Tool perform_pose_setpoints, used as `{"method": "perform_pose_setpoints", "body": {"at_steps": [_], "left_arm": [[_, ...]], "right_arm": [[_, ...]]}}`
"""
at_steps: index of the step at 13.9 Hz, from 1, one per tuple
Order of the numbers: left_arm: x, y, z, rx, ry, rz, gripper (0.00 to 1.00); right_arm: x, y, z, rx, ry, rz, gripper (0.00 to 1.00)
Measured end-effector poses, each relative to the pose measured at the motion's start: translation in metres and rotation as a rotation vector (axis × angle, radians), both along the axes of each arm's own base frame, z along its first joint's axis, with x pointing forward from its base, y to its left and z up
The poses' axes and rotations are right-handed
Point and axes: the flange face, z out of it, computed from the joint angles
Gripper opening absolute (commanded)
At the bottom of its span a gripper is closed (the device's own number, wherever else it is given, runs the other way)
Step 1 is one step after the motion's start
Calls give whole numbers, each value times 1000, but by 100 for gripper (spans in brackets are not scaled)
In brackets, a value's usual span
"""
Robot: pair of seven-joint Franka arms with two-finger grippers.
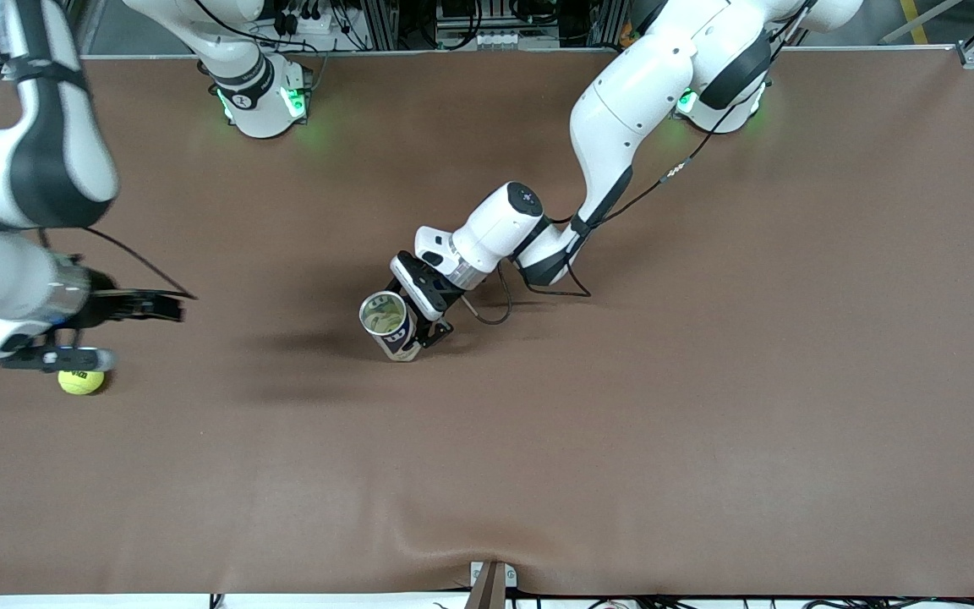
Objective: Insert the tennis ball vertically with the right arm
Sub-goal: 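Move the right gripper to the Wilson 3 ball and grasp it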
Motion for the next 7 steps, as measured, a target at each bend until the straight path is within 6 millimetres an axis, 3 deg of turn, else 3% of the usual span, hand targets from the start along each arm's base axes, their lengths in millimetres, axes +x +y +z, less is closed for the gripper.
{"method": "perform_pose_setpoints", "body": {"at_steps": [4,7], "left_arm": [[0,0,0,0,0,0,70],[0,0,0,0,0,0,70]], "right_arm": [[-10,-113,-29,-18,-59,142,100],[-21,-171,-55,-55,-127,217,100]]}}
